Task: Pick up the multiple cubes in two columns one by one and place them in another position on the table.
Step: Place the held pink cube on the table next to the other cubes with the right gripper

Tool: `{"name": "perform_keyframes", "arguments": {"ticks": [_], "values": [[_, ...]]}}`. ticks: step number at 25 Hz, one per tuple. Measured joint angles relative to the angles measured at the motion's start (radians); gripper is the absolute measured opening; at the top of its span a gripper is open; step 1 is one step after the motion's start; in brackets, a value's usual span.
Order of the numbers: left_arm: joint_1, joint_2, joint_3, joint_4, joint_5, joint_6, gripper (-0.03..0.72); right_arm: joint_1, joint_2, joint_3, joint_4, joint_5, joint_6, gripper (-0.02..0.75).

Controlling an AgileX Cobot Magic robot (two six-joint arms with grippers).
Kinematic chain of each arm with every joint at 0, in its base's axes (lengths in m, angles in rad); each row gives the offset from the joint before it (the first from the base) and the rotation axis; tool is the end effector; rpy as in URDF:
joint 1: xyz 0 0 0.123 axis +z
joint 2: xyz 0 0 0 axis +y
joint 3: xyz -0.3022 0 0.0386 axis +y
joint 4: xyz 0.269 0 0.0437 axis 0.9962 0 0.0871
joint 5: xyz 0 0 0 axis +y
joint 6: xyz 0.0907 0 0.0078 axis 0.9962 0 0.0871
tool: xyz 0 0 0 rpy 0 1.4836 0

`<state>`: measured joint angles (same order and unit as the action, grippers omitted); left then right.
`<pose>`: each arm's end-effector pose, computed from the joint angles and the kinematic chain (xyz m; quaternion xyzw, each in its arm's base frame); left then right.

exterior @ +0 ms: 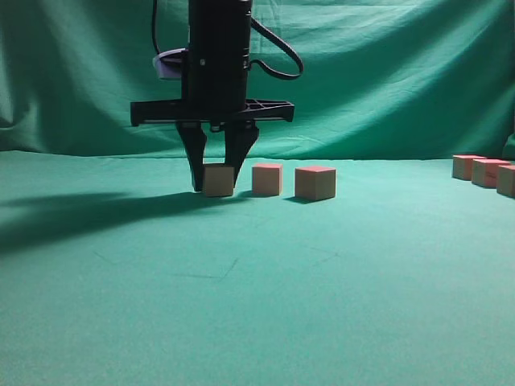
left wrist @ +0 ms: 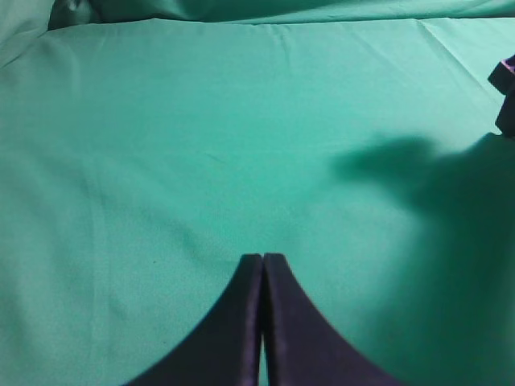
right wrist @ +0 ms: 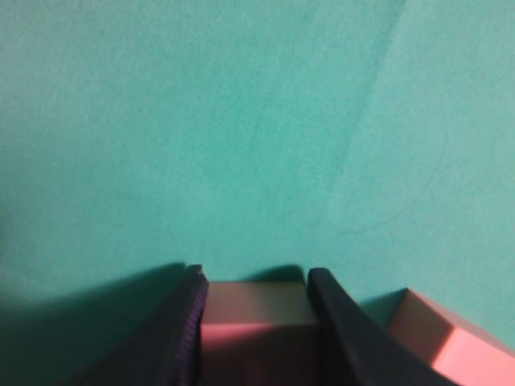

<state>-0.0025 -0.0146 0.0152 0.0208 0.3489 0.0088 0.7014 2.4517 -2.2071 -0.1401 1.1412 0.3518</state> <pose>0.0542 0.0005 0.1770 0.0101 0.7934 0.0107 0.6085 0.4305 0.3485 0.1759 -0.1918 0.9697 0.0101 0.1507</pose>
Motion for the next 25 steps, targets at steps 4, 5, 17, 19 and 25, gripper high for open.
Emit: {"name": "perform_keyframes", "arguments": {"ticks": [4,5,17,19,25], "values": [[0.000,0.000,0.000,0.000,0.000,0.000,0.000,0.000,0.000,0.000,0.000,-0.007,0.000,0.275],[0.000,0.000,0.000,0.000,0.000,0.000,0.000,0.000,0.000,0.000,0.000,-0.007,0.000,0.275],[0.000,0.000,0.000,0.000,0.000,0.000,0.000,0.000,0.000,0.000,-0.006,-0.009,-0.002,0.275],[0.000,0.000,0.000,0.000,0.000,0.000,0.000,0.000,0.000,0.000,-0.006,-0.009,-0.002,0.275],[0.000,0.000,0.000,0.000,0.000,0.000,0.000,0.000,0.000,0.000,-0.006,-0.009,-0.002,0.275]]}}
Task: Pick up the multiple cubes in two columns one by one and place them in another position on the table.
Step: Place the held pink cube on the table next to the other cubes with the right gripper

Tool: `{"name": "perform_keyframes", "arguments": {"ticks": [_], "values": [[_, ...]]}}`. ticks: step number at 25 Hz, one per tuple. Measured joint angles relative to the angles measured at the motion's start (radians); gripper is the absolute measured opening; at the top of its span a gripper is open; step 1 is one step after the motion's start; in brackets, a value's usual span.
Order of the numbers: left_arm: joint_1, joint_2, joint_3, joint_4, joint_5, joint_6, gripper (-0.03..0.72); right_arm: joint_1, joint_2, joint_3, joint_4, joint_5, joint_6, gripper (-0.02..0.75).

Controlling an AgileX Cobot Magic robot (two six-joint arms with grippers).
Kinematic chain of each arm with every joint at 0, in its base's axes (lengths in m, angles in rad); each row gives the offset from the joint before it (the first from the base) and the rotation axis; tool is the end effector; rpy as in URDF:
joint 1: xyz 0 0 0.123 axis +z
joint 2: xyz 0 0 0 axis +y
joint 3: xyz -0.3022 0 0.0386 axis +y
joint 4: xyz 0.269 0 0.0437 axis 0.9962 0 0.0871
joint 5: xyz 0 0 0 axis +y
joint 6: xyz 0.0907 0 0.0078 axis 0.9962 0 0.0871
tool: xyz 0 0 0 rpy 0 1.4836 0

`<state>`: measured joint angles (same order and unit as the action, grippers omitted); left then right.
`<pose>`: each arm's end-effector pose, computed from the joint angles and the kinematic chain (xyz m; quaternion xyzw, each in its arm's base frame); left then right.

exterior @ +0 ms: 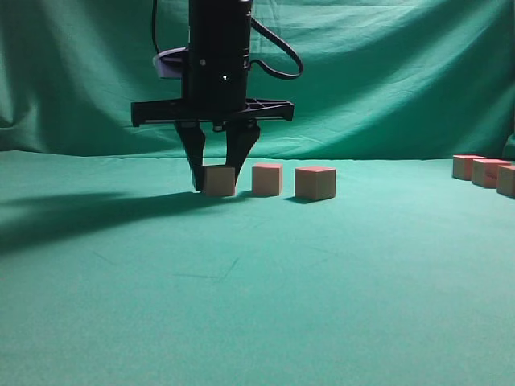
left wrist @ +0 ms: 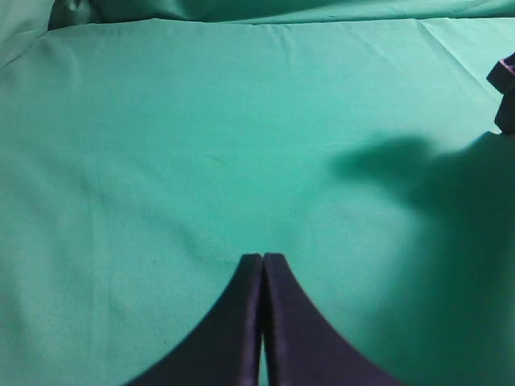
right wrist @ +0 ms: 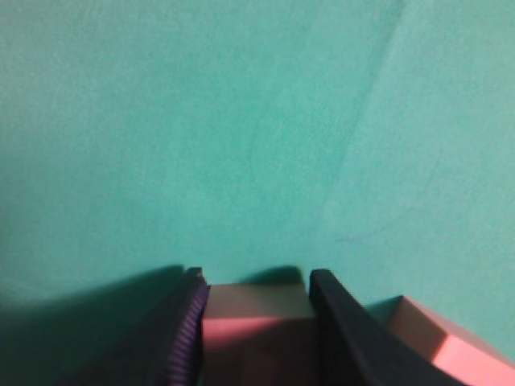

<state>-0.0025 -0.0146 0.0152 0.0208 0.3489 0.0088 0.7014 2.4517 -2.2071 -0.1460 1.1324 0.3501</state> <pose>0.0542 0.0005 0.1770 0.0101 0.7934 0.0107 0.6085 0.4313 0.3486 0.1762 -0.1936 0.9686 0.0098 0.1558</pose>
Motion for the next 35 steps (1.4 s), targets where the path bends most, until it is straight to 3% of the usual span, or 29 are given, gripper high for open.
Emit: {"name": "perform_keyframes", "arguments": {"ticks": [35], "values": [[0.000,0.000,0.000,0.000,0.000,0.000,0.000,0.000,0.000,0.000,0.007,-0.009,-0.024,0.275]]}}
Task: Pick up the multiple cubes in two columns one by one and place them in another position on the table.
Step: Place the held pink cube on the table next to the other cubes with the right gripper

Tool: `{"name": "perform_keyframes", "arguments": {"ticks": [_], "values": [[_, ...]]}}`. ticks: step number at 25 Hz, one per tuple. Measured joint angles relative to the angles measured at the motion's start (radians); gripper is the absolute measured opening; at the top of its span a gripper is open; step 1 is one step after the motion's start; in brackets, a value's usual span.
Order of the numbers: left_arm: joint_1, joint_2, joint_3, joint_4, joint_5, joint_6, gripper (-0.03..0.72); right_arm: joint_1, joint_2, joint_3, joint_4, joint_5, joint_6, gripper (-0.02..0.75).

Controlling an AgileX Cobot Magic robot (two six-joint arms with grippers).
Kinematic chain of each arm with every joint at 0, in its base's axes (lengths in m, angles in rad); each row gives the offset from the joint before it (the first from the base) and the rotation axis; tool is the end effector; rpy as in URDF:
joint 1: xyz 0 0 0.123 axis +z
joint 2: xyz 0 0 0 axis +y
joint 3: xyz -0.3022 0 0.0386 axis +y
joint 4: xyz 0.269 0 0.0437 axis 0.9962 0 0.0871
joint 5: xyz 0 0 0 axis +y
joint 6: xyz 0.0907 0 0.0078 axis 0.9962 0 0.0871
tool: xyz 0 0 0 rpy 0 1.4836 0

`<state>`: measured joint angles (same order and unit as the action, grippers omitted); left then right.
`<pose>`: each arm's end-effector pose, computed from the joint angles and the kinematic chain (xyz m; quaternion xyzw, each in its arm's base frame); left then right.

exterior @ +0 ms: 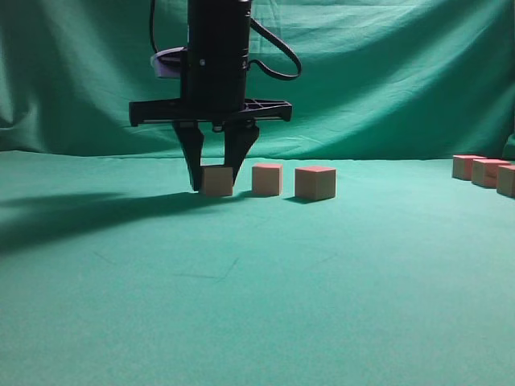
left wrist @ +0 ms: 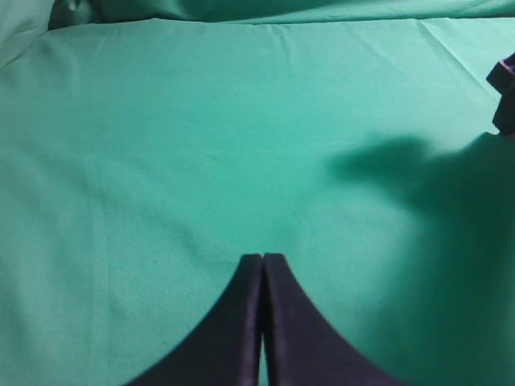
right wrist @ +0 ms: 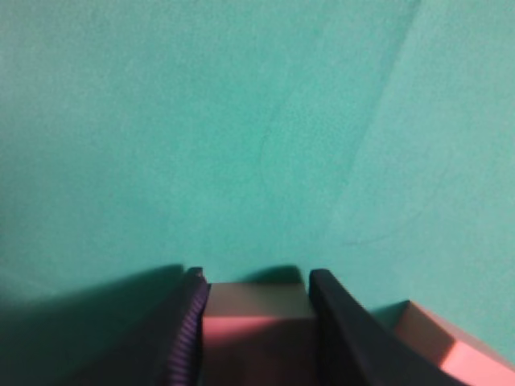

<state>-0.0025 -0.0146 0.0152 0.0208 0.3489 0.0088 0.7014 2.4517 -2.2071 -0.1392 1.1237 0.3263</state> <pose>0.0542 0.0005 0.1770 0.0101 0.7934 0.0107 0.6085 0.4315 0.3496 0.1763 -0.2044 0.9660 0.0130 0.1580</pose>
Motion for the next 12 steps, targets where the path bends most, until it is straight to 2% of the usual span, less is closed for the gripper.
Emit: {"name": "perform_keyframes", "arguments": {"ticks": [1,2,3,4,9,12], "values": [[0.000,0.000,0.000,0.000,0.000,0.000,0.000,0.000,0.000,0.000,0.000,0.000,0.000,0.275],[0.000,0.000,0.000,0.000,0.000,0.000,0.000,0.000,0.000,0.000,0.000,0.000,0.000,0.332],[0.000,0.000,0.000,0.000,0.000,0.000,0.000,0.000,0.000,0.000,0.000,0.000,0.000,0.335],[0.000,0.000,0.000,0.000,0.000,0.000,0.000,0.000,0.000,0.000,0.000,0.000,0.000,0.388],[0.000,0.000,0.000,0.000,0.000,0.000,0.000,0.000,0.000,0.000,0.000,-0.004,0.000,0.524],[0.000,0.000,0.000,0.000,0.000,0.000,0.000,0.000,0.000,0.000,0.000,-0.018,-0.014,0.512]]}}
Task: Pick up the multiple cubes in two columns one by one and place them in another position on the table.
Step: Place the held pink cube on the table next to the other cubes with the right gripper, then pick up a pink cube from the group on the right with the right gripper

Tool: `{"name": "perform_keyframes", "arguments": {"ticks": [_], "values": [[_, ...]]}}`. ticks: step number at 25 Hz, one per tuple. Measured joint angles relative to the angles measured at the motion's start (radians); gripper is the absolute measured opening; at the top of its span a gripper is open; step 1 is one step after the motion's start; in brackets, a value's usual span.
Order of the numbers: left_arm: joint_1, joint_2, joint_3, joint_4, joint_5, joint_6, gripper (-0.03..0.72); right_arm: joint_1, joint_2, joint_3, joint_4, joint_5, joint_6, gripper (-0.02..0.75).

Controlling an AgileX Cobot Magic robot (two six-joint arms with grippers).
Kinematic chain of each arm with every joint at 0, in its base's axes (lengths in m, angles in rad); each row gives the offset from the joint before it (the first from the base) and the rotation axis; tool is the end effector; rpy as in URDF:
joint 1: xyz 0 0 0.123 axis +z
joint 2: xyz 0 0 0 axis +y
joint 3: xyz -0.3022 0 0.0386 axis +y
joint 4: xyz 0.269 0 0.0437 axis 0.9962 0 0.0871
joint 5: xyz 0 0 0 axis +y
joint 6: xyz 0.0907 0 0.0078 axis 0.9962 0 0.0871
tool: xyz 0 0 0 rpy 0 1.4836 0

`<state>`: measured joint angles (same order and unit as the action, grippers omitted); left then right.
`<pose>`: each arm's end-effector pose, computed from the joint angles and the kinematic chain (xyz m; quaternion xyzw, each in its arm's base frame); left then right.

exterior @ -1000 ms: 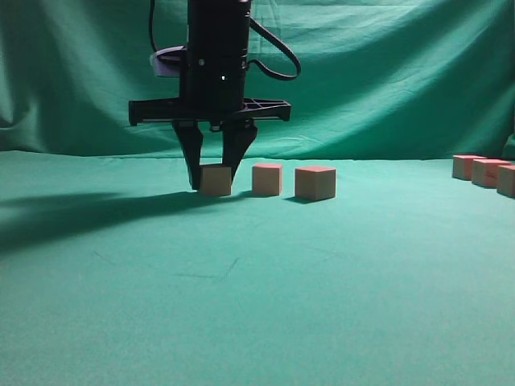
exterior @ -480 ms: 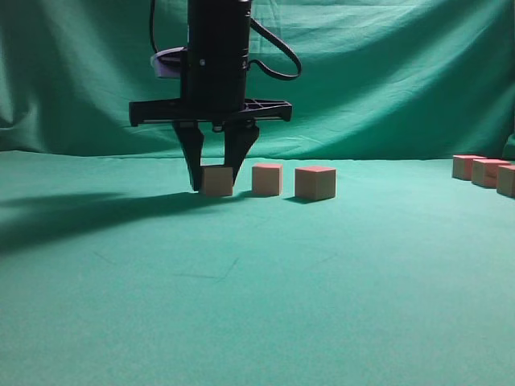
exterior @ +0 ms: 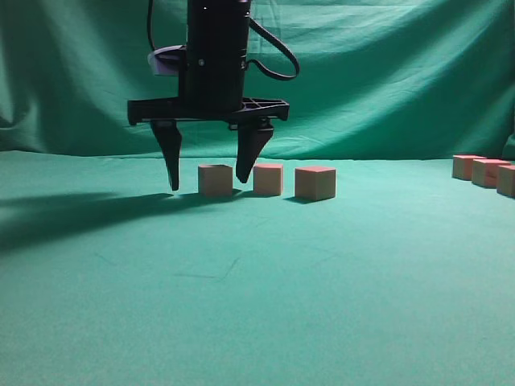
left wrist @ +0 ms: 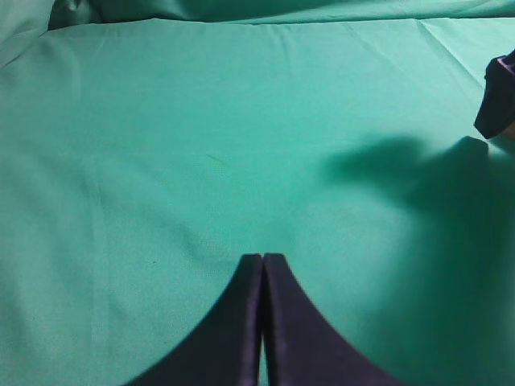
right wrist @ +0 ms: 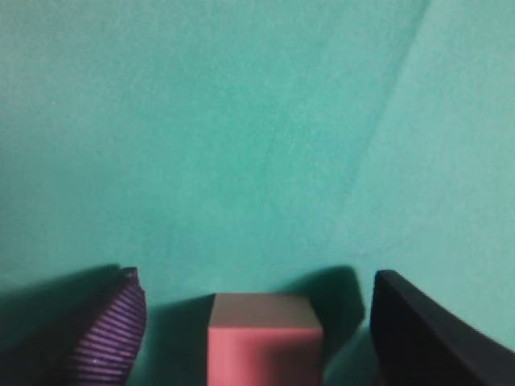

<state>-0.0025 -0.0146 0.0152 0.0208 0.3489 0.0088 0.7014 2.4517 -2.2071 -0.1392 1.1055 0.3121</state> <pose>0.0542 0.0005 0.1770 0.0101 0.7934 0.0107 0.6085 0.4327 0.3507 0.1768 -0.2116 0.9630 0.0164 0.1659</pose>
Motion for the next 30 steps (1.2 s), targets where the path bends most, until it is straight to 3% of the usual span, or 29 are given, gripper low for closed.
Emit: {"name": "perform_keyframes", "arguments": {"ticks": [1,8,17,26,30], "values": [[0.000,0.000,0.000,0.000,0.000,0.000,0.000,0.000,0.000,0.000,0.000,-0.007,-0.005,0.552],[0.000,0.000,0.000,0.000,0.000,0.000,0.000,0.000,0.000,-0.034,0.000,-0.023,-0.012,0.538],[0.000,0.000,0.000,0.000,0.000,0.000,0.000,0.000,-0.024,-0.246,-0.053,0.052,-0.041,0.538],[0.000,0.000,0.000,0.000,0.000,0.000,0.000,-0.085,-0.194,-0.248,-0.117,0.149,-0.054,0.538],[0.000,0.000,0.000,0.000,0.000,0.000,0.000,-0.130,-0.340,-0.143,-0.105,0.151,-0.076,0.538]]}}
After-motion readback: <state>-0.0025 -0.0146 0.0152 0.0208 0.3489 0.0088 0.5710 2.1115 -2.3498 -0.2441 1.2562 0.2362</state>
